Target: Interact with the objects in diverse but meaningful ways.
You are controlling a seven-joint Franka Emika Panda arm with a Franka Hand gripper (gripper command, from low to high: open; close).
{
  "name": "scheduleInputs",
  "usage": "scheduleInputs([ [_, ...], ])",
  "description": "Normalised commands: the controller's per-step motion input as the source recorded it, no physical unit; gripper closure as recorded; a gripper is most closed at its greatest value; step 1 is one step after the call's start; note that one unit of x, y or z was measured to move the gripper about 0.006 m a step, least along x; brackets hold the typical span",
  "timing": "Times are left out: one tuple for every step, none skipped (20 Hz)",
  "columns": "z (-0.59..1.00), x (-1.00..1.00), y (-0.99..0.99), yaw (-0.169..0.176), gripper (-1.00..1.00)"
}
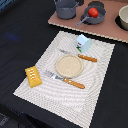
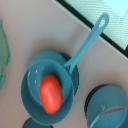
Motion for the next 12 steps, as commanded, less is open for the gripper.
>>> scheduleInputs([
  [0.24,-0.19,-0.95,0.0,-1.0],
  [0.18,-0.21,-0.95,0.0,-1.0],
  [0.11,-0.24,-0.94,0.0,-1.0],
  [0.03,-0.26,-0.95,0.0,-1.0],
  [0.0,-0.28,-0.95,0.0,-1.0],
  [0.0,-0.31,-0.95,0.0,-1.0],
  [-0.02,-0.33,-0.94,0.0,-1.0],
  [-0.05,-0.35,-0.93,0.0,-1.0],
  [-0.1,-0.38,-0.92,0.0,-1.0],
  [-0.13,-0.39,-0.92,0.0,-1.0],
  [-0.14,-0.41,-0.91,0.0,-1.0],
  [-0.14,-0.42,-0.91,0.0,-1.0],
])
